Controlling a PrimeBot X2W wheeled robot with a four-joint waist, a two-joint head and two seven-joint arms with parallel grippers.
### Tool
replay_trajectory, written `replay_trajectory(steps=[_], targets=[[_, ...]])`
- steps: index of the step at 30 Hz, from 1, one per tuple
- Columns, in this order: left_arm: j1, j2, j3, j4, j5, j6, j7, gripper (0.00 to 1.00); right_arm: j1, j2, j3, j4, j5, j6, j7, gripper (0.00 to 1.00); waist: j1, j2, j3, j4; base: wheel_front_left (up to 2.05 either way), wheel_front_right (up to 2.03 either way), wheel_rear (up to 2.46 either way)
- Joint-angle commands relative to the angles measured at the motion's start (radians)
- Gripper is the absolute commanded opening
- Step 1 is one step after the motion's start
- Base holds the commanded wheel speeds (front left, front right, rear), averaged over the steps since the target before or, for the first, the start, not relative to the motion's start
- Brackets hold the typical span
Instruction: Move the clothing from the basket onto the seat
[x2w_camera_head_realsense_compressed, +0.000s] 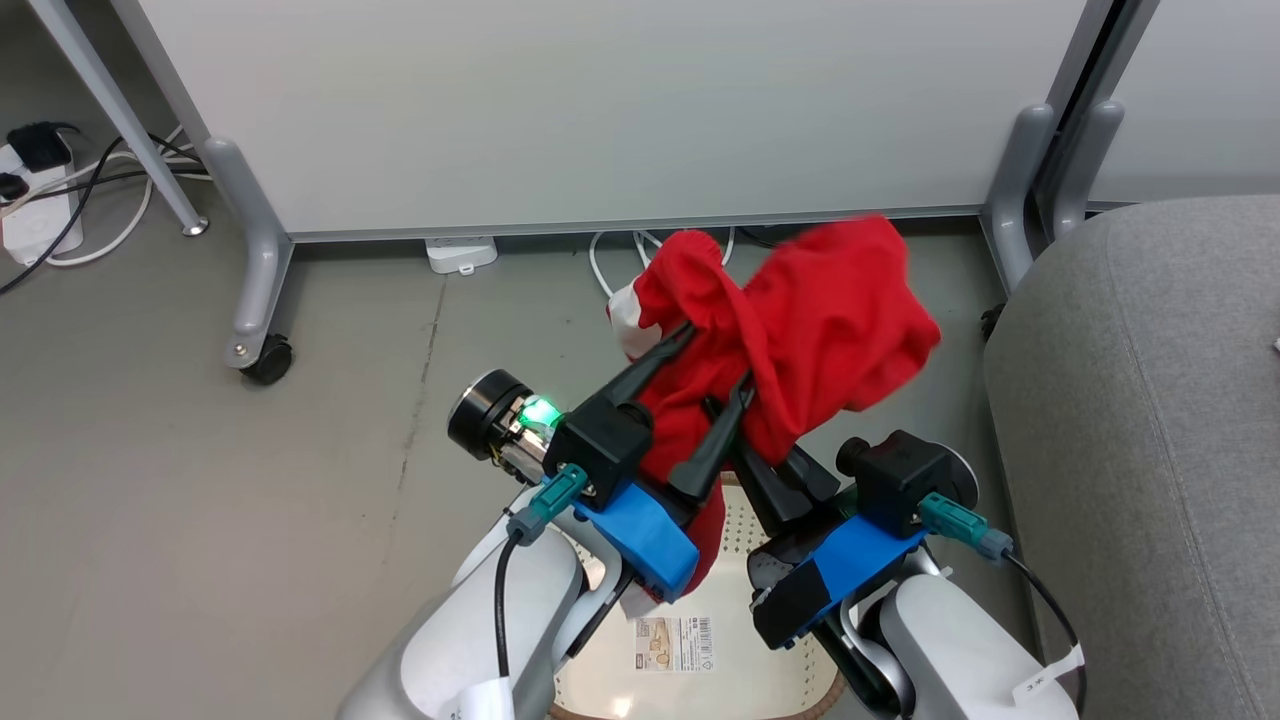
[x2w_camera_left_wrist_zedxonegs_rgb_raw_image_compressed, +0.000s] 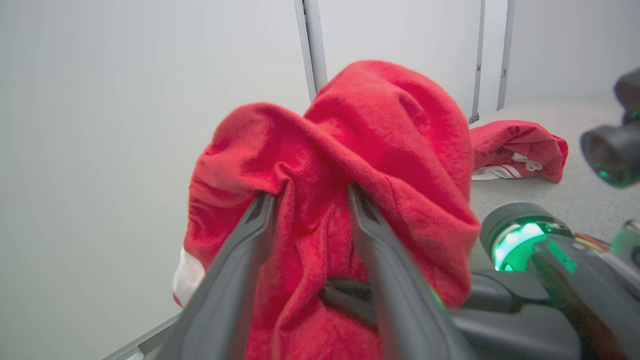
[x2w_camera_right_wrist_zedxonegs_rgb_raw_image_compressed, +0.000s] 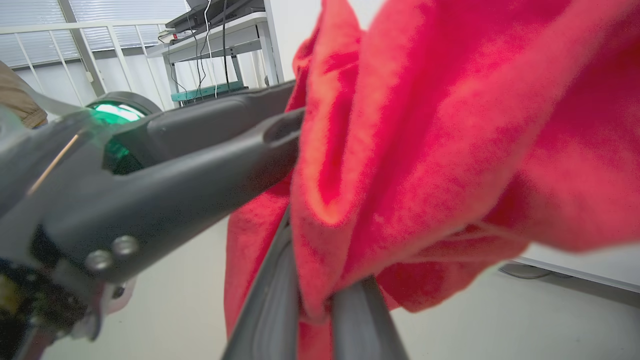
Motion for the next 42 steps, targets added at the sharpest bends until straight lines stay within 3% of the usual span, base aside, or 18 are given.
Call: replay_trajectory(steps=[1, 13, 20, 42], targets=[[0.008, 0.0, 0.004, 0.002, 0.006, -0.002, -0.005, 1.0, 0.001, 0.002, -0.001, -0.002, -0.001, 0.0, 0.0, 0.0, 0.0, 0.0, -0.001, 0.0, 0.0, 0.0, 0.0], [0.019, 0.0, 0.024, -0.017, 0.027, -0.002, -0.005, 1.0, 0.016, 0.002, -0.017, -0.003, -0.012, 0.0, 0.0, 0.0, 0.0, 0.0, 0.002, -0.009, 0.0, 0.0, 0.0], [0.029, 0.011, 0.046, -0.035, 0.04, -0.001, -0.005, 1.0, 0.022, 0.001, -0.075, -0.015, -0.051, 0.0, 0.0, 0.0, 0.0, 0.0, 0.028, -0.045, 0.0, 0.0, 0.0], [0.001, 0.039, 0.027, -0.043, 0.076, -0.002, -0.005, 1.0, 0.077, -0.05, -0.304, -0.195, -0.129, 0.0, 0.0, 0.0, 0.0, 0.0, 0.161, -0.338, 0.0, 0.0, 0.0]])
